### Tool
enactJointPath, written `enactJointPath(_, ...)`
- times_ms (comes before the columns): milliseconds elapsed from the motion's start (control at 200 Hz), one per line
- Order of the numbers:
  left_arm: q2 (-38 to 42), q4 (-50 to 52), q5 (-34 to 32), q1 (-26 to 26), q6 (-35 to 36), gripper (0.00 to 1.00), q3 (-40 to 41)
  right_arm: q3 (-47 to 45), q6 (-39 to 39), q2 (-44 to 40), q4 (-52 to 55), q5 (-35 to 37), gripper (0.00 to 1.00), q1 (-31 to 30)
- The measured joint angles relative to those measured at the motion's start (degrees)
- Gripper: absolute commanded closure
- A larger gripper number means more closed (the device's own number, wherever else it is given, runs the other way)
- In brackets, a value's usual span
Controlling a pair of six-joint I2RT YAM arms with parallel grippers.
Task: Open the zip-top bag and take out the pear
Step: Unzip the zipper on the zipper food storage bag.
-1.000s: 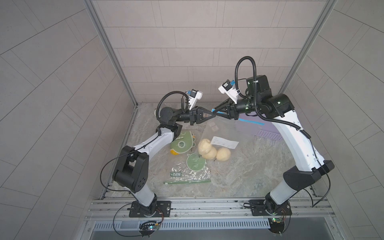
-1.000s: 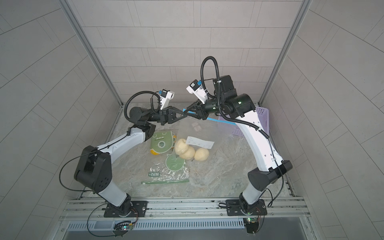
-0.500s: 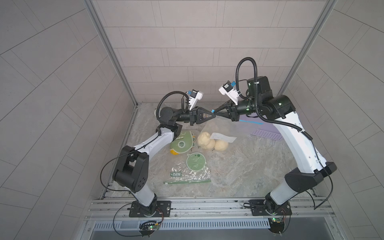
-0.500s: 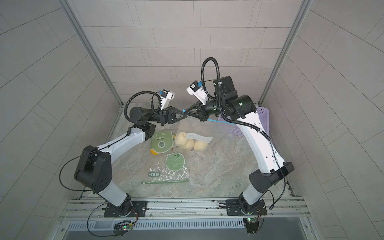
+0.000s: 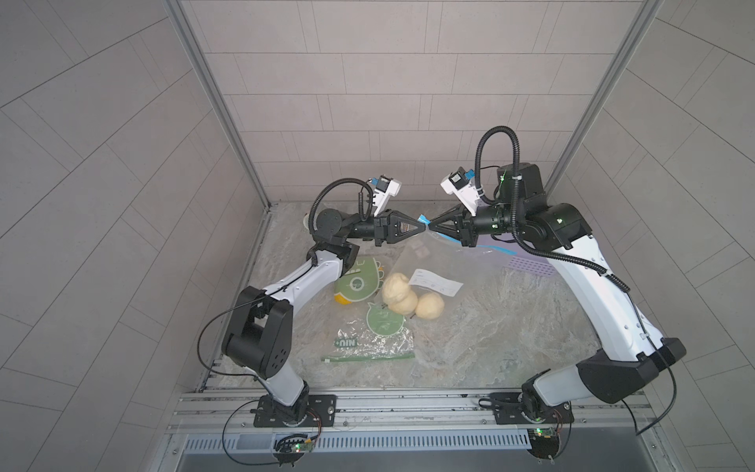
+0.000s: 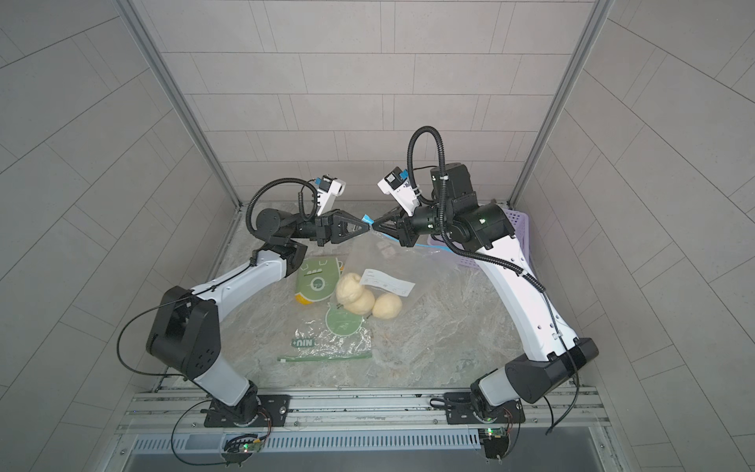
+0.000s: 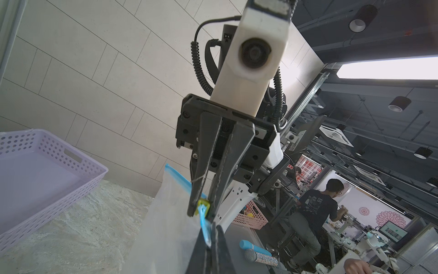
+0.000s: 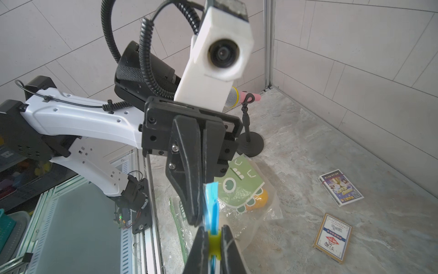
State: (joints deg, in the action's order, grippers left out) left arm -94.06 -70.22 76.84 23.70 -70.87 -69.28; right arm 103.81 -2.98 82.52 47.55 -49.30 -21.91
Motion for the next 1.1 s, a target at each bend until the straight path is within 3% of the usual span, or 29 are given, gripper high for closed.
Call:
enactJointPath(315,-0.1,0.5,-0.4,-3.7,-0.4,1.00,-5.1,-9.0,1.7,-7.1,-3.5,2.4,0.89,3.9)
enactJointPath(560,-1.6,0.7,-0.3,-5.7,-1.8,1.00,-11.1,-16.5,4.5,-14.0,-5.9,12.4,0.89,7.1)
enactJointPath(891,-2.4,0.8,-0.5,-7.2,-2.9,1.00,-12.2,-24.5,8.3,-21.4,-7.1,22.6,0.85,14.0)
enactJointPath(1101,-2.4,1.1,0.1,-7.4,-3.3,1.00,-12.4,-26.6,10.6,-23.4,-9.2,24.1,0.96,14.6)
